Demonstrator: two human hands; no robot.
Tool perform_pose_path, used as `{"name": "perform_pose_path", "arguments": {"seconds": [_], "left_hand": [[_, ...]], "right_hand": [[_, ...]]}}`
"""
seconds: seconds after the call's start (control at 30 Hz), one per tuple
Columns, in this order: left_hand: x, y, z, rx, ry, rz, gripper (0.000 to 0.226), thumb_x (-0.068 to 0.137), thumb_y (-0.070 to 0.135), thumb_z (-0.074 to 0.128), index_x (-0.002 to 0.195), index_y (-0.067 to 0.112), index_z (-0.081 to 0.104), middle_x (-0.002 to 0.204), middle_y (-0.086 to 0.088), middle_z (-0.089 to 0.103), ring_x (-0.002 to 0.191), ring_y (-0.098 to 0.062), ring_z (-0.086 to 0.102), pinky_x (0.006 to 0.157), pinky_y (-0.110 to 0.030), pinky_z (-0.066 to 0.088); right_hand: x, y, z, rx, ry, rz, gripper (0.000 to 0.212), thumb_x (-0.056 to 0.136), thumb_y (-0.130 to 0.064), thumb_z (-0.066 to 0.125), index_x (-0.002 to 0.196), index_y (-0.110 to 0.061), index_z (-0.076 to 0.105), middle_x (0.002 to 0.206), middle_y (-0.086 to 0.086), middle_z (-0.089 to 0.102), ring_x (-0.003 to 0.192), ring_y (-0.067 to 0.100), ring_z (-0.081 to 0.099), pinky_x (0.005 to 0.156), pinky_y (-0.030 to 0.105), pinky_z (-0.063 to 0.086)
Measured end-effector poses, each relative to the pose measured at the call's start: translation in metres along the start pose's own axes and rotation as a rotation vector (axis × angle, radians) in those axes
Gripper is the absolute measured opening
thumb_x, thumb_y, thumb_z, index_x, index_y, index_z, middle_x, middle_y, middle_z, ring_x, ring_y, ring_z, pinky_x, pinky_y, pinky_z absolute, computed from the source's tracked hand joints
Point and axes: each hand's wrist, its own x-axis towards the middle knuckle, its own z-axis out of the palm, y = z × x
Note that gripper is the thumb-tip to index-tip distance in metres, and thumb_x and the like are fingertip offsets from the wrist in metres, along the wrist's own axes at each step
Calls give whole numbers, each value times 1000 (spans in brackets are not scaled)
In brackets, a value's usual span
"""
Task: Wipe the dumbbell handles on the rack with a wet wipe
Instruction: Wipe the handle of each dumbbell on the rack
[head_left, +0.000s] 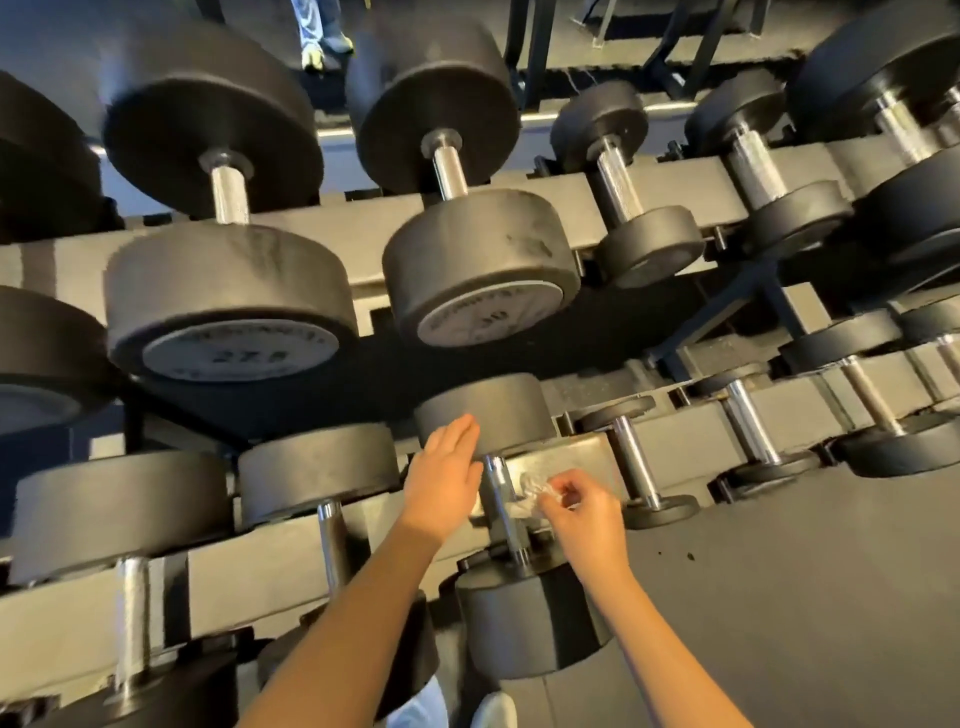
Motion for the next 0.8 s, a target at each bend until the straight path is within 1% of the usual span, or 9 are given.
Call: {"name": "perform_pose_path", "arguments": {"seconds": [0.13, 0.2, 0.27, 0.37, 0.5, 0.6, 0.7, 0.77, 0.8], "left_hand": [[-4, -7, 20, -30, 154, 83, 53, 96, 14, 52, 145, 10, 35, 154, -2, 30, 140, -19, 24, 117, -29, 17], [-4, -12, 29, -40, 215, 99, 50, 95, 12, 52, 143, 9, 39, 151, -4, 35, 138, -21, 28, 116, -34, 23], [-2, -17, 37, -27, 276, 100, 46, 94, 15, 48, 140, 10, 45, 148, -7, 39, 135, -23, 31, 110, -39, 31], [-3, -24, 47, -66, 352, 114, 46, 92, 23, 40, 135, 11, 52, 141, -14, 44, 130, -25, 33, 102, -36, 33], [-7, -28, 56, -102, 403, 133, 47, 93, 14, 45, 140, 13, 46, 145, -11, 41, 133, -29, 34, 110, -34, 26], [-6, -28, 58, -114, 386, 97, 53, 93, 9, 49, 144, 18, 38, 149, -5, 36, 138, -23, 27, 112, -30, 17], [-6, -27, 57, -116, 375, 71, 57, 93, 6, 52, 145, 21, 34, 151, -2, 34, 139, -21, 23, 112, -29, 13], [-6, -26, 57, -110, 373, 59, 57, 93, 5, 52, 145, 21, 34, 151, -2, 34, 139, -21, 22, 112, -27, 12], [-7, -26, 57, -107, 370, 55, 57, 93, 5, 52, 145, 20, 34, 151, -2, 34, 139, -21, 23, 111, -25, 12]], "right_hand": [[-4, 25, 10, -82, -16, -75, 11, 81, -11, 69, 79, -19, 62, 79, -3, 62, 74, 11, 56, 60, 11, 36], [-1, 33, 19, -119, -21, -83, 10, 80, -12, 70, 79, -18, 63, 79, -4, 62, 75, 12, 56, 59, 14, 34], [8, 38, 31, -140, -49, -60, 6, 80, -12, 71, 80, -15, 65, 79, -3, 62, 75, 12, 55, 58, 18, 33], [29, 40, 53, -106, -85, -20, 3, 81, -10, 68, 79, -12, 67, 76, 2, 65, 71, 16, 58, 59, 21, 36], [51, 34, 78, 8, -5, 89, 4, 86, -13, 67, 88, -11, 69, 82, 1, 67, 76, 14, 60, 69, 21, 42], [61, 34, 86, 142, 30, 188, 10, 85, -12, 69, 95, -10, 70, 83, 1, 66, 75, 13, 60, 69, 21, 45], [62, 35, 83, 182, 3, 185, 8, 83, -10, 72, 90, -11, 70, 74, -4, 63, 70, 10, 59, 64, 15, 44], [57, 41, 76, 119, -72, 171, 7, 80, -6, 73, 81, -11, 70, 75, 0, 65, 69, 12, 60, 63, 14, 45], [52, 45, 72, 52, -119, 155, 12, 78, -3, 73, 74, -13, 68, 75, 2, 65, 69, 13, 59, 61, 12, 44]]}}
